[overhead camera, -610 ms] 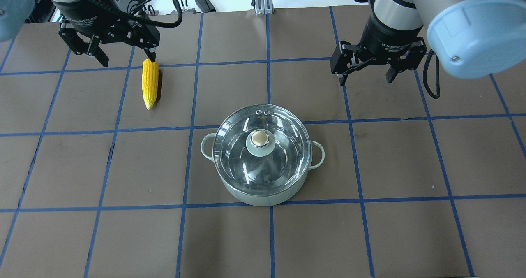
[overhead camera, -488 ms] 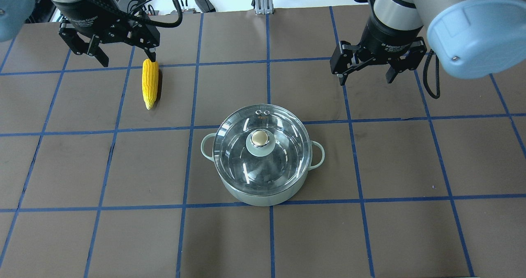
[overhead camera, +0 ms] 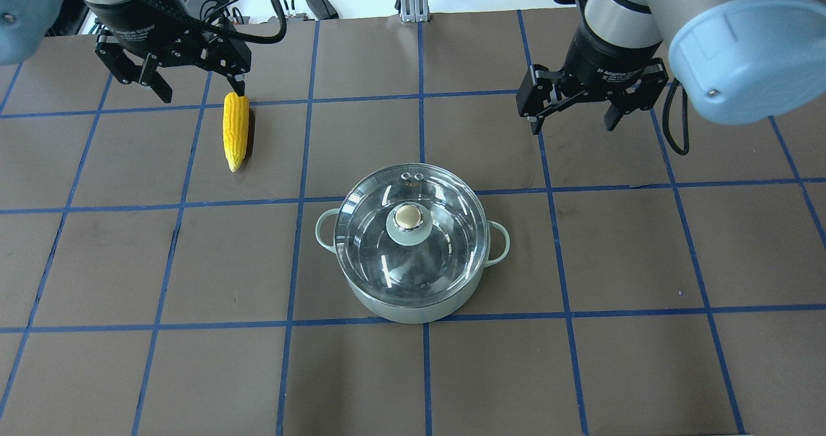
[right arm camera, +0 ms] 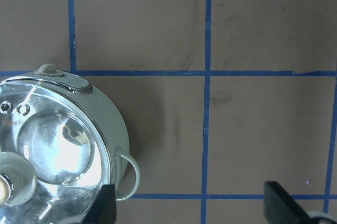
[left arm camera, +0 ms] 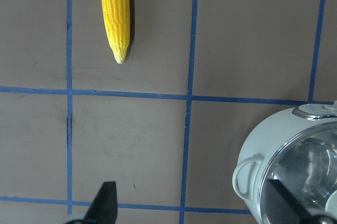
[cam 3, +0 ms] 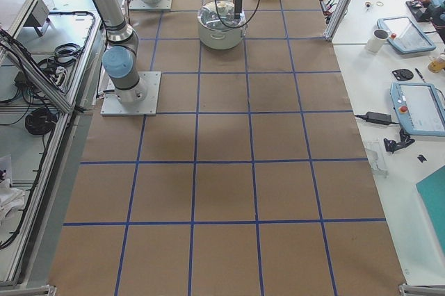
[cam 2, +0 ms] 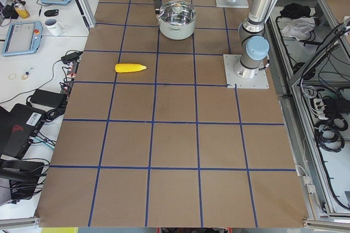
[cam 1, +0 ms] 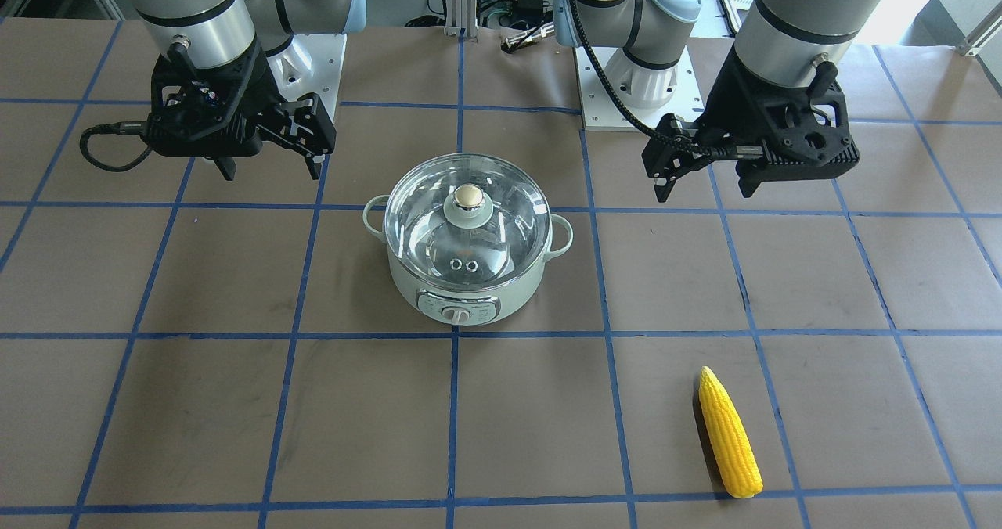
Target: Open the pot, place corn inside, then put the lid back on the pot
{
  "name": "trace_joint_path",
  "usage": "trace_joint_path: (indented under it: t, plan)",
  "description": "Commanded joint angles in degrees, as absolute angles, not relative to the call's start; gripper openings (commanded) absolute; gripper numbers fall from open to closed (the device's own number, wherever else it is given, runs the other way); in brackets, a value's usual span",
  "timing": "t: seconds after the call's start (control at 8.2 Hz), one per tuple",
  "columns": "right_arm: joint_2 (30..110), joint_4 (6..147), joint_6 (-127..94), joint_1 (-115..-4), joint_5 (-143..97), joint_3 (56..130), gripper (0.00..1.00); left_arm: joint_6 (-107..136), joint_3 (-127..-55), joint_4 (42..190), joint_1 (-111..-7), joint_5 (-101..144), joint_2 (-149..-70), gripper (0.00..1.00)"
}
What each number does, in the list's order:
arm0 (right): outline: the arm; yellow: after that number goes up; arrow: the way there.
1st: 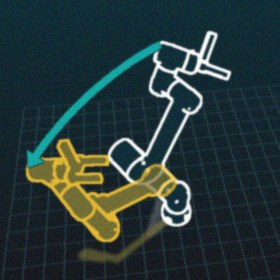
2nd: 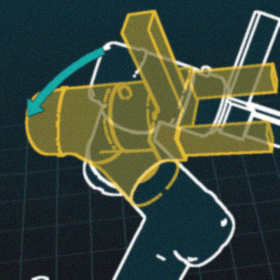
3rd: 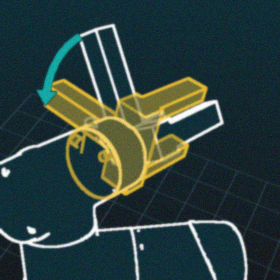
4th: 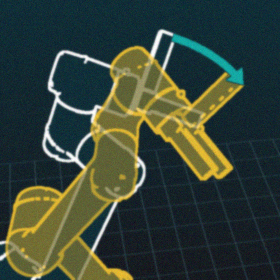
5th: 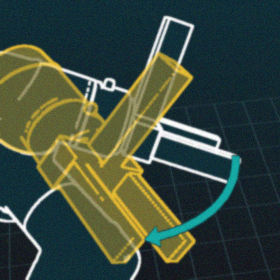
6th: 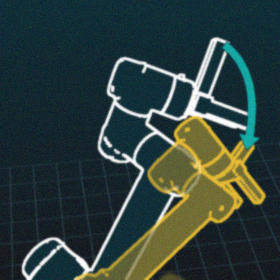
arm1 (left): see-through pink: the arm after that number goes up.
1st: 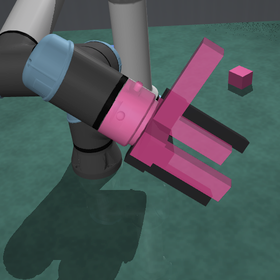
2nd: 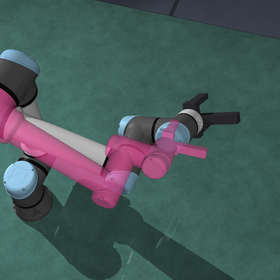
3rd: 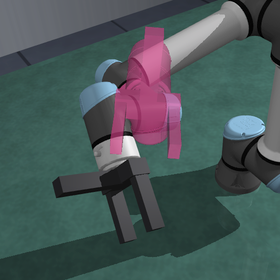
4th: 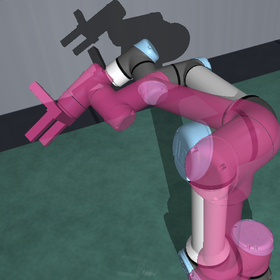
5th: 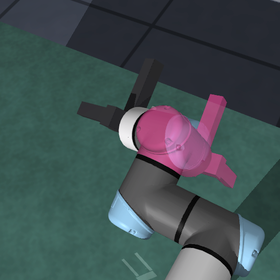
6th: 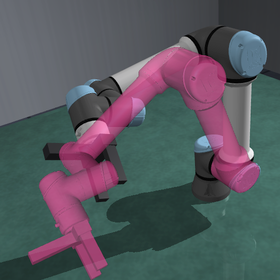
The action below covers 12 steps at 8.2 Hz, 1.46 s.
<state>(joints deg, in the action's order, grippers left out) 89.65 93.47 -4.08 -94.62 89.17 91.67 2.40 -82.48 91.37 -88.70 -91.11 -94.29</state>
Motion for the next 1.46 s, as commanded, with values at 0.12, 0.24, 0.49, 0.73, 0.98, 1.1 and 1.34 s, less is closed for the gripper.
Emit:
trace_joint_path:
  t: [0.12,0.24,0.49,0.73,0.98,1.1,1.34]
  plan:
    - [88.34,93.07,-8.84,-98.06,88.34,91.76,1.00,-5.45,-82.79,81.60,-84.49,-90.80,-101.39,1.00]
    - [85.81,95.34,-16.19,-103.92,88.42,91.67,1.00,-5.54,-82.88,75.99,-83.07,-90.53,-105.69,1.00]
    - [79.75,101.92,-27.12,-114.92,89.12,91.67,1.00,-5.54,-82.88,73.92,-81.05,-90.70,-110.81,1.00]
    - [77.87,104.50,-28.57,-117.76,88.51,92.63,0.99,-6.68,-82.53,67.45,-79.81,-90.79,-117.74,1.00]
    - [77.08,104.68,-28.39,-117.86,88.59,93.16,0.99,-5.46,-82.44,64.08,-79.72,-90.79,-124.51,1.00]
    - [76.82,104.24,-28.74,-117.86,88.51,93.25,0.99,-5.36,-82.79,62.16,-79.72,-90.70,-125.85,1.00]
    - [75.68,104.06,-29.88,-117.86,88.51,93.25,0.98,-6.32,-82.44,61.70,-79.72,-90.79,-128.05,1.00]
